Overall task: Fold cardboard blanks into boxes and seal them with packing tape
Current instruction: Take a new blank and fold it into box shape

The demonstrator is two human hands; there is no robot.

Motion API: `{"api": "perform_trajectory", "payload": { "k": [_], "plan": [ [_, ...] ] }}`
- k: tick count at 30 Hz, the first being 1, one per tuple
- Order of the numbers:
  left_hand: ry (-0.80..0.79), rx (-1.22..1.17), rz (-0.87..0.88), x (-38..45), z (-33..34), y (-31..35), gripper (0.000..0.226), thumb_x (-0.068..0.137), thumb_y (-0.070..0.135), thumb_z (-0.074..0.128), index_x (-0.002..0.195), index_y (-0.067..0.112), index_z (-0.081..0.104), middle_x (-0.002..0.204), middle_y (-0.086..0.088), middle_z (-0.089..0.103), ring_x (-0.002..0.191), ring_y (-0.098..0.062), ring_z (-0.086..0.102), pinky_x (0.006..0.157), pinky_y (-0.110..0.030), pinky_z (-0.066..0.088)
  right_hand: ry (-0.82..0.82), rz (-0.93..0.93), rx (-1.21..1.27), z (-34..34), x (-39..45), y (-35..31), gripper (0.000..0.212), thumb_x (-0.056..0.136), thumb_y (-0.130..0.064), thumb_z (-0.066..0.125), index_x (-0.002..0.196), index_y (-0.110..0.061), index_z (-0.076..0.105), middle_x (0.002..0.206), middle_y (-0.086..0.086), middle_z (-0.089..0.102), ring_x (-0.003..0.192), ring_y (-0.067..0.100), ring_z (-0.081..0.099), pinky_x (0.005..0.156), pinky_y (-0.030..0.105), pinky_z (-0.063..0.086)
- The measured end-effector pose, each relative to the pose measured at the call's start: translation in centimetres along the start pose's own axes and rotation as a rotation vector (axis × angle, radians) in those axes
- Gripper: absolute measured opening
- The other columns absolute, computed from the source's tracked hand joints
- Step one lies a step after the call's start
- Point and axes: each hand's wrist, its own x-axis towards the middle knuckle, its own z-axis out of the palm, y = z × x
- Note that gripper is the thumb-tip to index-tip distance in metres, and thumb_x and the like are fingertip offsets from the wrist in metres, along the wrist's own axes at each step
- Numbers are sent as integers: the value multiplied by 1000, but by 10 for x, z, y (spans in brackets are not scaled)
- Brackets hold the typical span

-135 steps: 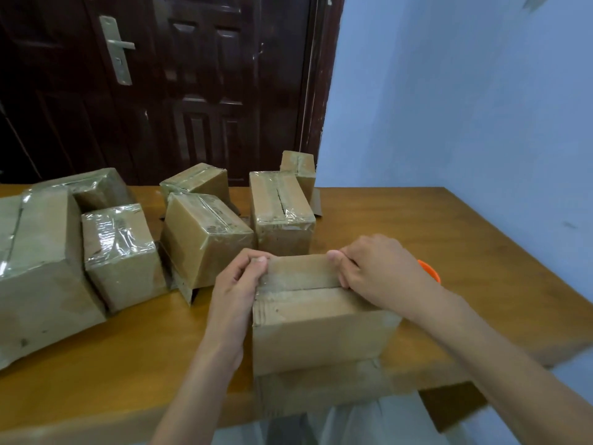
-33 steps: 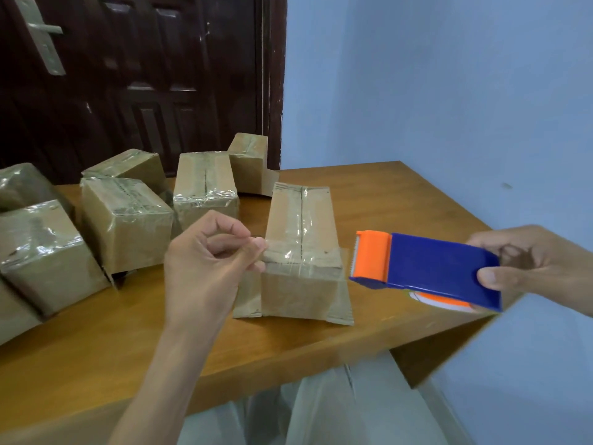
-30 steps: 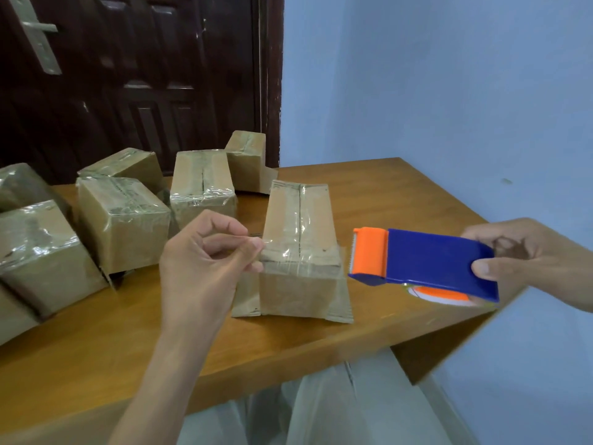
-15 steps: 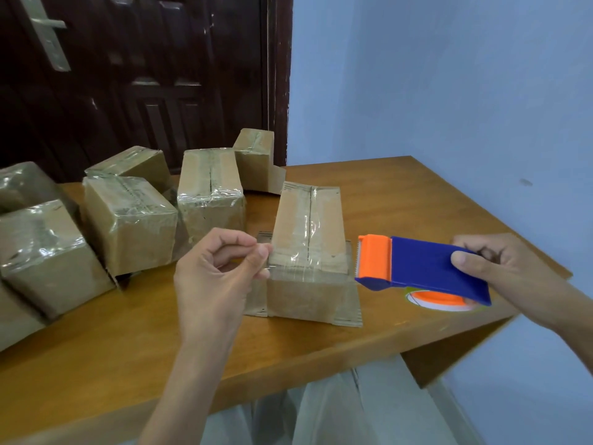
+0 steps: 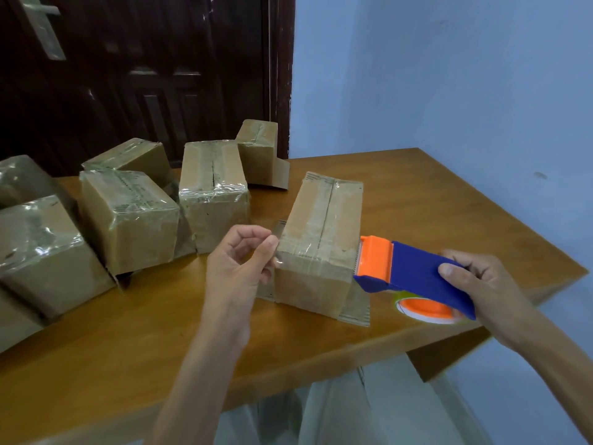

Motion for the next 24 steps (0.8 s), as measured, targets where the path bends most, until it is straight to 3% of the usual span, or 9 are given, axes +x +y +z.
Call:
{"api": "perform_trajectory", "payload": {
  "k": [4, 6, 9, 10, 12, 14, 17, 20, 24],
  "plan": [
    [51, 172, 138, 7, 8, -8, 7, 100, 22, 68, 98, 18, 72, 86, 0, 69, 69, -3, 59, 61, -17, 51, 71, -9, 23, 12, -3, 12, 64, 78, -65, 72, 81, -2, 62, 67, 24, 49, 51, 18, 46, 43, 21, 40],
    [3, 232, 65, 14, 6, -11, 13, 102, 29, 65, 100, 19, 72, 81, 0, 66, 64, -4, 55, 57, -18, 48, 89, -7, 34, 13, -4, 16, 72, 77, -73, 72, 82, -1, 62, 72, 30, 47, 52, 20, 47, 43, 22, 40],
    [-128, 163, -202, 22, -1, -15, 19, 100, 37, 64, 98, 21, 74, 71, 4, 60, 63, -10, 50, 61, -24, 41, 82, 10, 51, 13, -3, 18, 41, 89, -43, 61, 78, -3, 61, 67, 25, 49, 49, 17, 47, 42, 21, 41],
    [-114, 191, -206, 24, -3, -19, 16, 99, 36, 66, 97, 22, 74, 72, 6, 63, 66, -11, 53, 63, -24, 43, 81, 11, 58, 13, -3, 19, 37, 89, -37, 58, 80, -1, 61, 66, 21, 51, 49, 16, 47, 42, 20, 41],
    [42, 370, 3, 25, -4, -23, 5, 98, 28, 70, 99, 27, 75, 87, 10, 71, 81, -11, 65, 71, -25, 51, 79, 4, 70, 11, -3, 21, 41, 89, -34, 57, 86, 6, 61, 66, 17, 55, 50, 15, 50, 43, 19, 42],
    [156, 484, 363, 14, -4, -18, 18, 106, 25, 59, 114, 27, 74, 107, 11, 74, 103, -8, 69, 85, -25, 57, 88, -3, 77, 10, -3, 20, 43, 89, -34, 57, 89, 9, 61, 65, 10, 58, 51, 13, 52, 44, 18, 43],
    [-68, 600, 799, 2, 2, -13, 41, 112, 28, 38, 134, 12, 69, 140, 0, 68, 138, -12, 56, 113, -31, 45, 91, -12, 76, 7, -3, 17, 34, 90, -32, 56, 81, -1, 64, 65, 12, 55, 52, 14, 50, 47, 18, 41],
    [-298, 907, 966, 8, 3, -19, 46, 113, 39, 36, 139, 16, 66, 147, 4, 62, 149, -11, 44, 120, -44, 40, 82, -24, 55, 2, -3, 17, 32, 92, -35, 57, 78, -7, 63, 70, 25, 52, 54, 19, 48, 49, 20, 40],
    [-319, 1186, 1036, 14, 1, -18, 49, 111, 49, 41, 139, 20, 67, 143, 1, 66, 141, -18, 53, 116, -47, 43, 72, -48, 17, -3, -2, 13, 31, 93, -33, 57, 70, -12, 59, 62, 13, 50, 50, 17, 46, 47, 21, 39]
  ]
}}
